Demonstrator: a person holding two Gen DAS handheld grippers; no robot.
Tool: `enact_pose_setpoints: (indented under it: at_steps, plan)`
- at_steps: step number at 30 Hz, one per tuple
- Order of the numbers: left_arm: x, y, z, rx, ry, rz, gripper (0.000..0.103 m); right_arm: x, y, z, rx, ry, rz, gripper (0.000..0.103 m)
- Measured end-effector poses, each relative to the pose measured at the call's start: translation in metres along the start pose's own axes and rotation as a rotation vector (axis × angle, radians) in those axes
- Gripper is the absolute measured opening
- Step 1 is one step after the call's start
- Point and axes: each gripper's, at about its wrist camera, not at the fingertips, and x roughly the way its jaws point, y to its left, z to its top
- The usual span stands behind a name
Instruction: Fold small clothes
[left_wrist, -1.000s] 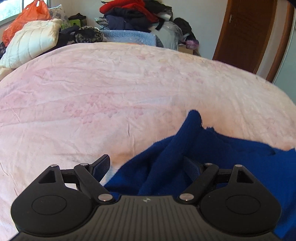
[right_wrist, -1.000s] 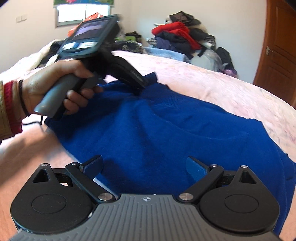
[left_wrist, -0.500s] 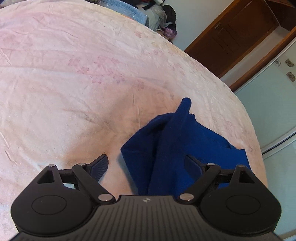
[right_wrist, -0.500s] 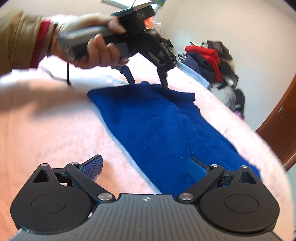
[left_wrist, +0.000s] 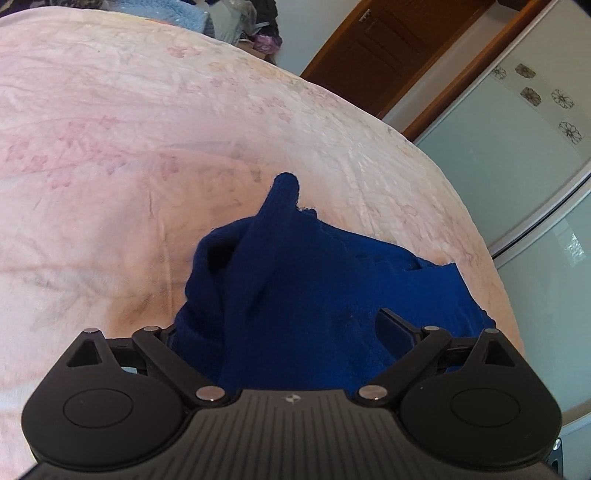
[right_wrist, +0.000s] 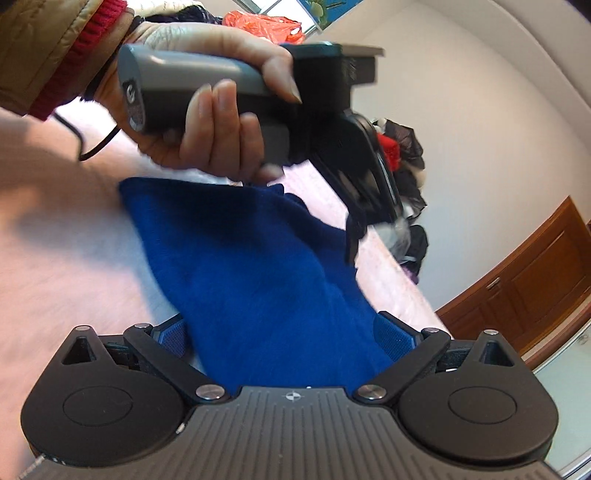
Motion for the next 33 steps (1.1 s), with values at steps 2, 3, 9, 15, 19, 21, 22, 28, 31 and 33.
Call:
enact_pose_setpoints:
  at_steps: [2,3,9,15,19,21,22,28,31,33]
  plan:
    - [0.005,-0.001,0.005,0.007,-0.006,-0.007,0.097,0.009,-0.001,0.006,0.012,0.002,-0.003,0.099]
    - [0.007,0.000,0.007,0.001,-0.012,-0.011,0.097,0.012,-0.002,0.008,0.016,0.000,-0.003,0.099]
    - [0.010,0.015,0.017,-0.066,-0.035,0.016,0.043,0.017,0.002,0.014,0.001,-0.014,0.046,0.070]
    - [0.007,0.027,0.017,-0.134,-0.025,0.050,0.011,0.013,0.017,0.013,-0.059,-0.036,0.091,0.026]
    - [0.005,0.008,0.014,-0.099,-0.040,0.125,0.010,0.005,0.013,0.009,-0.035,-0.059,0.112,0.014]
    - [0.002,0.000,0.016,-0.095,-0.047,0.150,0.009,-0.003,0.003,0.008,0.024,-0.070,0.141,0.012]
    - [0.000,-0.004,0.017,-0.097,-0.052,0.157,0.009,-0.006,-0.004,0.008,0.065,-0.076,0.155,0.011]
    - [-0.016,-0.028,0.024,-0.135,-0.095,0.166,0.010,-0.024,-0.047,-0.001,0.275,-0.124,0.203,0.011]
    - [-0.021,-0.041,0.027,-0.158,-0.103,0.176,0.010,-0.033,-0.062,-0.008,0.353,-0.134,0.214,0.010]
    - [-0.020,-0.050,0.030,-0.180,-0.102,0.187,0.010,-0.037,-0.070,-0.014,0.391,-0.134,0.218,0.010]
